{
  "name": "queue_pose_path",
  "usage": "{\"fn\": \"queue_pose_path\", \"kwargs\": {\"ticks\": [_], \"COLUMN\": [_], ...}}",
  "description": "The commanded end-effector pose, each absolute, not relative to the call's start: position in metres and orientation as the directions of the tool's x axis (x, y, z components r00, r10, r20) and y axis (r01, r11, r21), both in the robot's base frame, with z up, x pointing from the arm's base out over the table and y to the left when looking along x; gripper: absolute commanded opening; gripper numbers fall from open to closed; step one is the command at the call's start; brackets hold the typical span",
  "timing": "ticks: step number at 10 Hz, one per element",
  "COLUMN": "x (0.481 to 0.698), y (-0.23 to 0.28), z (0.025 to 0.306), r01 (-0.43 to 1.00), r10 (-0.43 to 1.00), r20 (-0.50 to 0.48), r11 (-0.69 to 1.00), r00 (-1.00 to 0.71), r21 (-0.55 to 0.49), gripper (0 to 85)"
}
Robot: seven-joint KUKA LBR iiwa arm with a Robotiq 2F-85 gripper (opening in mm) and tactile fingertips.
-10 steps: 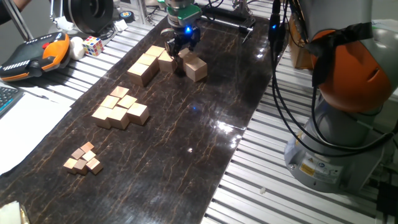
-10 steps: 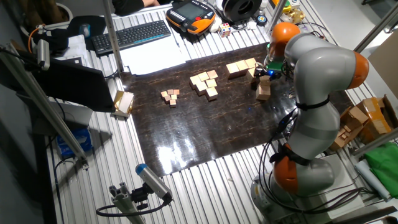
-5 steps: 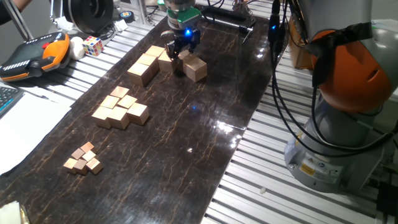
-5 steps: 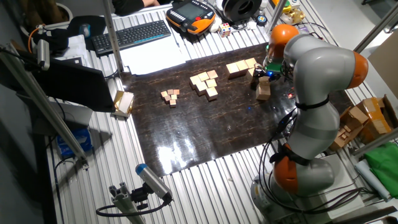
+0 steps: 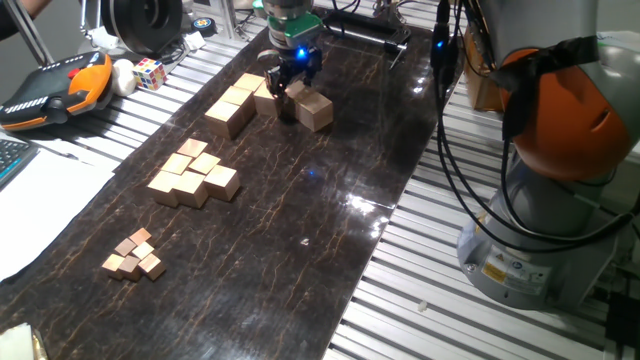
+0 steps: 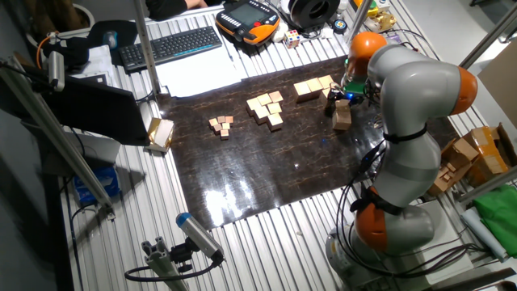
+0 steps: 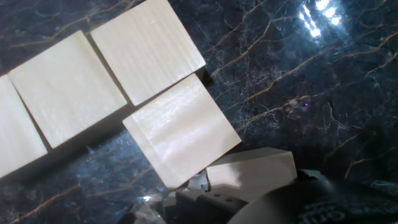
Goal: Stack the blocks into a pyramid shape
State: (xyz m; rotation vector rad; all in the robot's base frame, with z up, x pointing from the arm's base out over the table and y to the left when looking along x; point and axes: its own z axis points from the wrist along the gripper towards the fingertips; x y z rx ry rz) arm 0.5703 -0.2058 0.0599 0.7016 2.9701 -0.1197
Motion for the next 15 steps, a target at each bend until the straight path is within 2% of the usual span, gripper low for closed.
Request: {"fn": "queue_pose_path", "kwargs": {"ticks": [1, 2, 4, 9, 15], "x": [0.5701, 0.5701, 0.5702, 0.5705, 0.5689], "y": [-0.2059, -0.2056, -0.2061, -0.2071, -0.2068], "z": [0.0598, 0.0599, 0.0603, 0.0630, 0.0634], "r01": [0.448, 0.451, 0.447, 0.444, 0.443], "r10": [0.442, 0.445, 0.440, 0.440, 0.439], "r20": [-0.100, -0.099, -0.100, -0.085, -0.073], "r11": [0.892, 0.891, 0.893, 0.894, 0.895], "r00": [-0.892, -0.890, -0.892, -0.894, -0.895], "r21": [-0.056, -0.056, -0.058, -0.049, -0.049], "gripper": [68.3, 71.3, 68.3, 72.0, 67.3]}}
